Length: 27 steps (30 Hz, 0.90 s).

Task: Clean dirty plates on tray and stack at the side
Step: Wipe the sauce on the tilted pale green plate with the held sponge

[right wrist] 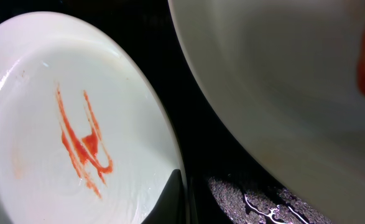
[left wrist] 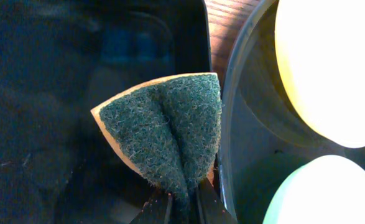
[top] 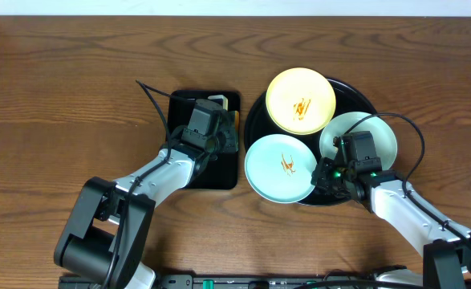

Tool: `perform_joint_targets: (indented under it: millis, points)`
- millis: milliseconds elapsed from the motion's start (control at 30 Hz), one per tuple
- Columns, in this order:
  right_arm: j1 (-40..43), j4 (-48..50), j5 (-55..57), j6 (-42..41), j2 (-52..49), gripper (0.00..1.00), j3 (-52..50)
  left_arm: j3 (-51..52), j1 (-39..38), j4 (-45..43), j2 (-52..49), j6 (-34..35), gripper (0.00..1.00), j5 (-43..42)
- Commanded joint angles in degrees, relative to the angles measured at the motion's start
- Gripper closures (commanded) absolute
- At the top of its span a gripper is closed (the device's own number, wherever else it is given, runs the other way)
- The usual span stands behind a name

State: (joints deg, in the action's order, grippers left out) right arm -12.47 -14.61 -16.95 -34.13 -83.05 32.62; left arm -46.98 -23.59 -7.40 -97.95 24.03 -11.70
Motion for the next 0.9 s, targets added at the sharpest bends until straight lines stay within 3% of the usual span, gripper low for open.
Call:
perform_joint_targets:
  millis: [0,333,500,600,867]
  points:
    - [-0.3,0.0,-0.5,-0.8,-0.2,0.99,0.8,-1.0,-0.4,1.2,-0.1,-2.6,0.93,-1.0]
    - [-0.3,0.3,-1.1,-0.7,-0.2,0.99,0.8,-3.3,0.4,8.7,9.2,-7.9,0.93,-0.1]
    - [-0.3,0.5,-1.1,-0.7,-0.2,0.99,0.8,-10.3,-1.9,17.7,9.2,-7.7,0.93,-5.1]
    - [-0.3,0.7,-1.1,-0.7,-0.2,0.99,0.8,-11.8,-4.3,16.2,8.5,-7.0,0.93,-7.5]
    - [-0.3,0.6,-1.1,-0.8,-0.2,0.99,0.8,-11.8,-11.6,8.8,3.6,8.5,0.93,-11.5]
